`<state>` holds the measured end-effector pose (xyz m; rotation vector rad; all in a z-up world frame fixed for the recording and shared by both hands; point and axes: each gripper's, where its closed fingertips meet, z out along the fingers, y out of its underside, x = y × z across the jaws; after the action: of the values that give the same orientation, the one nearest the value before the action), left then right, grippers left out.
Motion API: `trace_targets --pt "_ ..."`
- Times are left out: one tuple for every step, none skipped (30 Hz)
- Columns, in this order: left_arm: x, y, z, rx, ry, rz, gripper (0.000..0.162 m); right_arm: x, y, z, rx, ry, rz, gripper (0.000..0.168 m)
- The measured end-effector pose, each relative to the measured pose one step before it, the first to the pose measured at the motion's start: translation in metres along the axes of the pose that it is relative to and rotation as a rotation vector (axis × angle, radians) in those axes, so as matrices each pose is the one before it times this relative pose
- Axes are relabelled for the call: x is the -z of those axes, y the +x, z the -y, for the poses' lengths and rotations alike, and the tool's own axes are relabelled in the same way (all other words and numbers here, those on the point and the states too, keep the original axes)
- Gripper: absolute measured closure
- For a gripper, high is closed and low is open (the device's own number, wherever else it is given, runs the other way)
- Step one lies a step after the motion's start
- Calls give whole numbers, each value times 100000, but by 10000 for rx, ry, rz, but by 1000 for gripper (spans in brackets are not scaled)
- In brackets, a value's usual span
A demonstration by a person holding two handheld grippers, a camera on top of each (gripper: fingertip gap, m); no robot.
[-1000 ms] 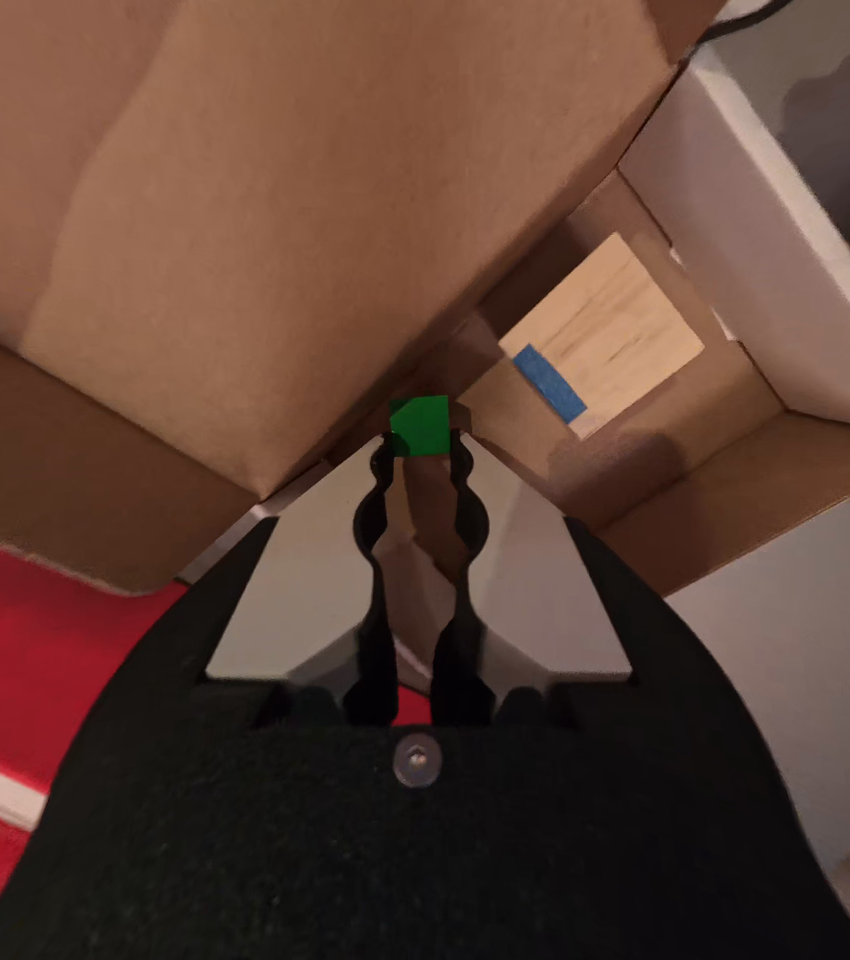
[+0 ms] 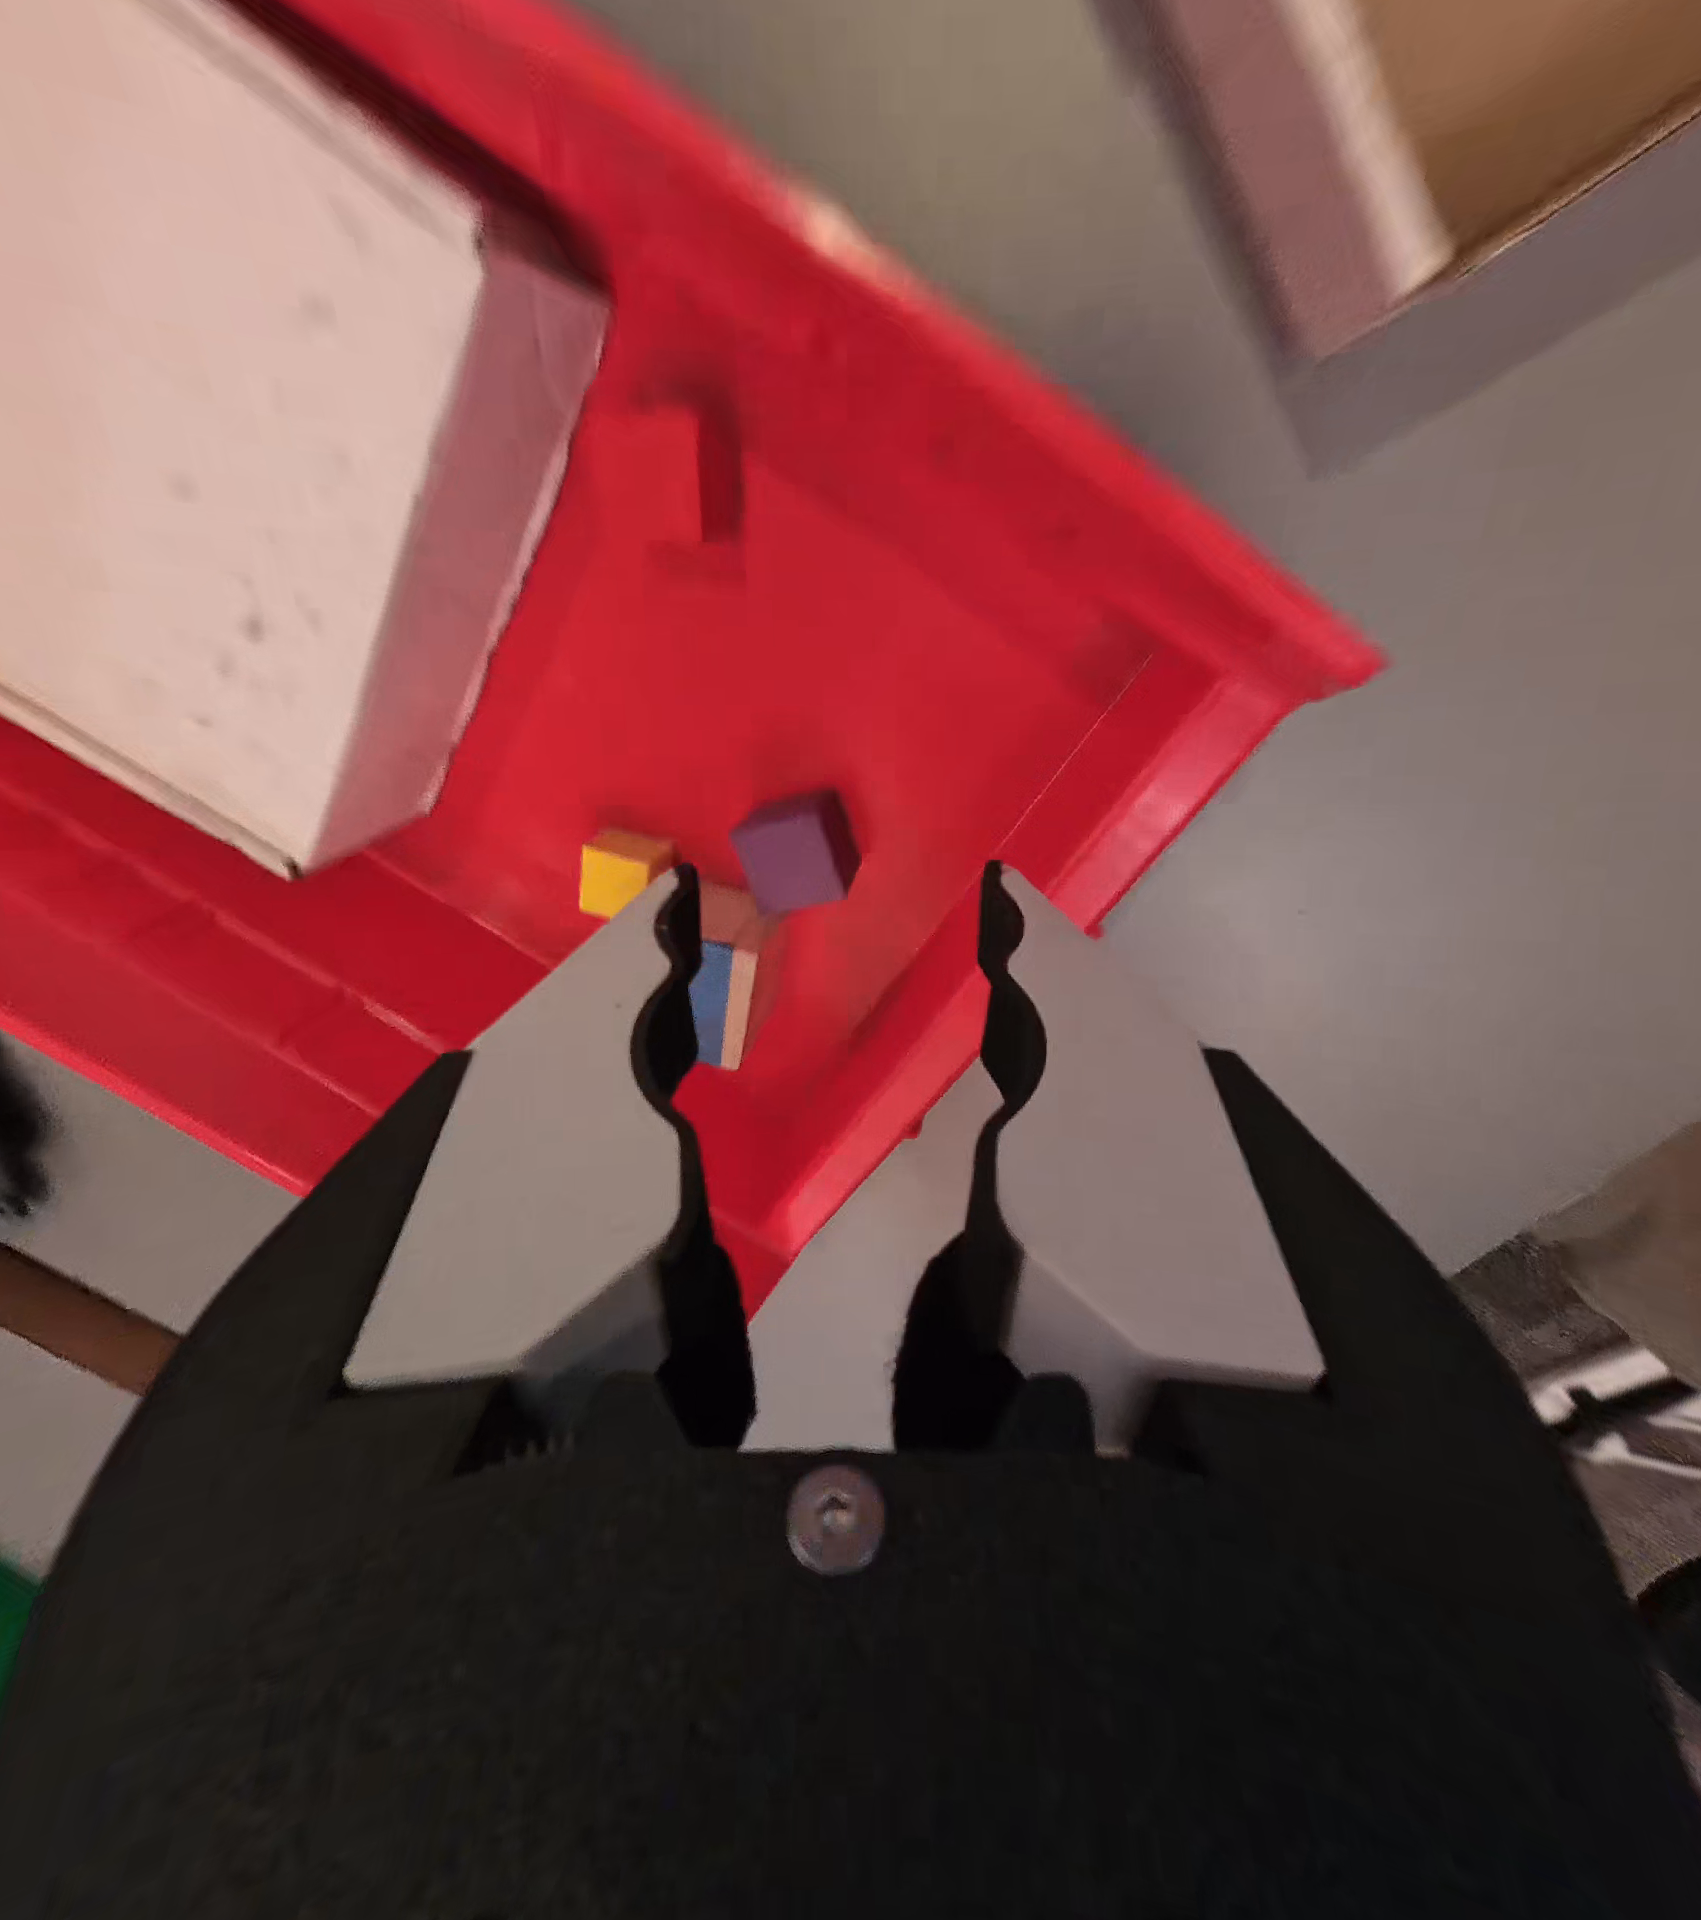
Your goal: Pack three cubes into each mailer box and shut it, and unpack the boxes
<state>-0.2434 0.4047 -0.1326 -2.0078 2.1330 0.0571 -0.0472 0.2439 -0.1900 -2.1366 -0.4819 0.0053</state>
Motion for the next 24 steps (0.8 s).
trace_targets --pt "-943 -492 -911 229 -456 72 113 -12 6 -9 18 -25 -8 47" --pt "-840 -574 -818 157 -426 122 113 -2 -7 2 14 -21 -9 47" --pt "-678 -626 -643 7 -355 143 111 -2 -4 -8 15 -17 -7 47" --pt "-506 -768 -310 -58 -169 193 111 -1 0 1 3 -2 -5 47" --pt "-367 -693 -28 -19 -4 108 112 3 3 4 -8 9 -2 47" --pt "-313 -506 110 92 33 -80 112 -11 4 2 -14 12 2 47" --pt "-336 -443 96 210 -5 -181 112 -17 4 12 -20 7 5 47" --pt "-385 -523 6 298 -78 -159 113 -18 11 24 -18 6 5 47" --pt "-475 -606 -106 385 -146 -131 113 -18 8 15 -12 6 -1 47" --pt "-533 -585 -175 520 -207 -146 113 -23 9 6 -8 2 -7 47" --pt "-553 -472 -124 585 -192 -190 113 -3 3 6 -4 2 -11 47" --pt "-513 -350 -24 609 -119 -237 114 9 -2 2 5 4 -14 47" --pt "-432 -216 35 604 -65 -277 115 -2 -8 5 13 7 -21 47" --pt "-370 -117 100 572 -24 -280 116 7 -9 -2 16 6 -20 47" --pt "-295 -15 148 547 17 -289 116 4 -7 -7 12 1 -15 47" --pt "-255 81 125 512 0 -295 117 5 3 0 6 1 -8 47" --pt "-218 110 95 463 -10 -262 117 -1 2 1 -9 3 1 47" --pt "-185 48 67 429 -12 -206 119 -7 2 3 -17 3 6 47" --pt "-171 -26 86 414 -6 -149 120 0 5 1 -12 5 3 47" --pt "-134 -9 174 377 49 -147 120 0 -2 -1 -2 -1 1 47" --pt "-96 -32 106 345 29 -129 122 4 -1 3 9 3 -4 47" --pt "-68 -132 14 333 -21 -64 128 -1 -3 -7 9 2 -4 47" --pt "-46 -12 99 285 31 -106 131 6 -7 -1 6 0 -1 47" --pt "13 80 61 209 37 -123 133 7 -7 -4 3 1 4 47"
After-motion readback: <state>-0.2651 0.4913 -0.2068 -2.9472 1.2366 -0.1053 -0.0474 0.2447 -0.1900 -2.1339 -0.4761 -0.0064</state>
